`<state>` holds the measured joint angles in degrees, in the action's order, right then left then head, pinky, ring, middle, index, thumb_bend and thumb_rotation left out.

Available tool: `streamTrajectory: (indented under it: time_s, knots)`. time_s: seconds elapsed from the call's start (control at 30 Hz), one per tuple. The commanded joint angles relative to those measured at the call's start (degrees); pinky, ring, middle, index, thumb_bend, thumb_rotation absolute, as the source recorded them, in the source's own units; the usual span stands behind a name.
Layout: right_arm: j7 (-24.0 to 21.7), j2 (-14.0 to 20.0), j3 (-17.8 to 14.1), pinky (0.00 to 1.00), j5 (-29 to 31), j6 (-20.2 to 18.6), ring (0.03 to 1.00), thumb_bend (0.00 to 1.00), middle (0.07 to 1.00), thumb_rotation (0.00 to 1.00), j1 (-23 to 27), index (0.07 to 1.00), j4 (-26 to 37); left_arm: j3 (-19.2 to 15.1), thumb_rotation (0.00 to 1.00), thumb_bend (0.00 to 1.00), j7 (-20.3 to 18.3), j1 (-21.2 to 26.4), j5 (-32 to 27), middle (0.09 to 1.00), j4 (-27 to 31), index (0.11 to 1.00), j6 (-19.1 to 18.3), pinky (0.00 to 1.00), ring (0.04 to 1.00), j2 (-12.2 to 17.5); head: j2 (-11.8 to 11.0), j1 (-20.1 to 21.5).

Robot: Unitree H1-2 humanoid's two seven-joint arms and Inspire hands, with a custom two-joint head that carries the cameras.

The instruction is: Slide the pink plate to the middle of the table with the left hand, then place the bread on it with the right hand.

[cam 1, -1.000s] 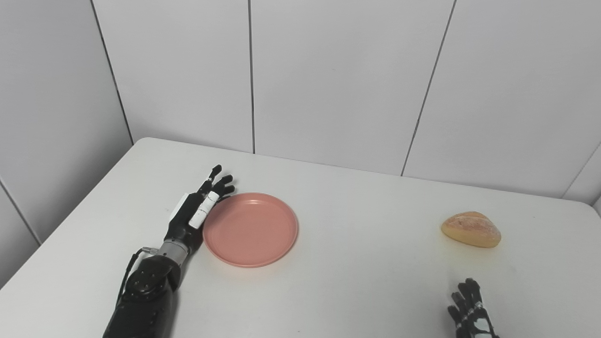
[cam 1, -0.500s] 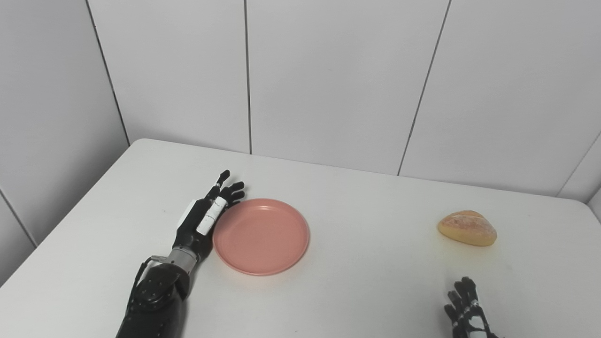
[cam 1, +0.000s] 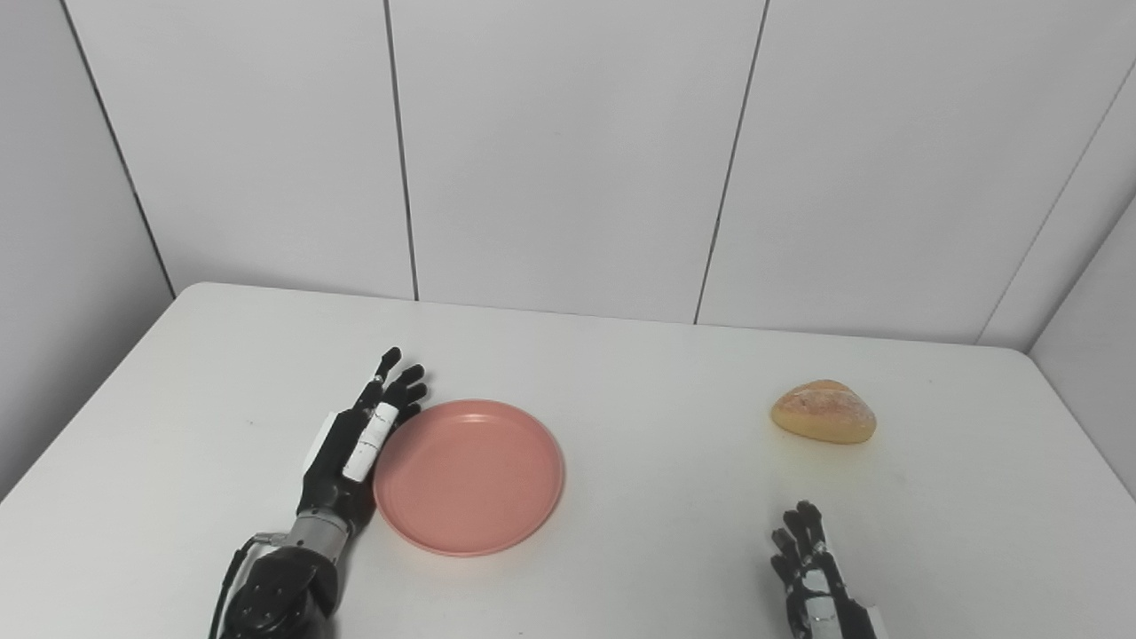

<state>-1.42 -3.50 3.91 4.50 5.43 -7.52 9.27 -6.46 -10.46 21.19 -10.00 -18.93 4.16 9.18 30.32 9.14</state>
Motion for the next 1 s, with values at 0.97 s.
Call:
streamTrajectory:
  time_s: [0.97]
  knots:
    - [0.5,-2.6,3.5,0.99,-2.9,-2.6,0.982,0.8,0.995,0.92,1.0,1.0,1.7,2.9,0.77,1.0,-1.5,-2.6,-3.0,0.959,4.5,0.996,-5.6,0.93,0.941,-4.9,1.0,7.6]
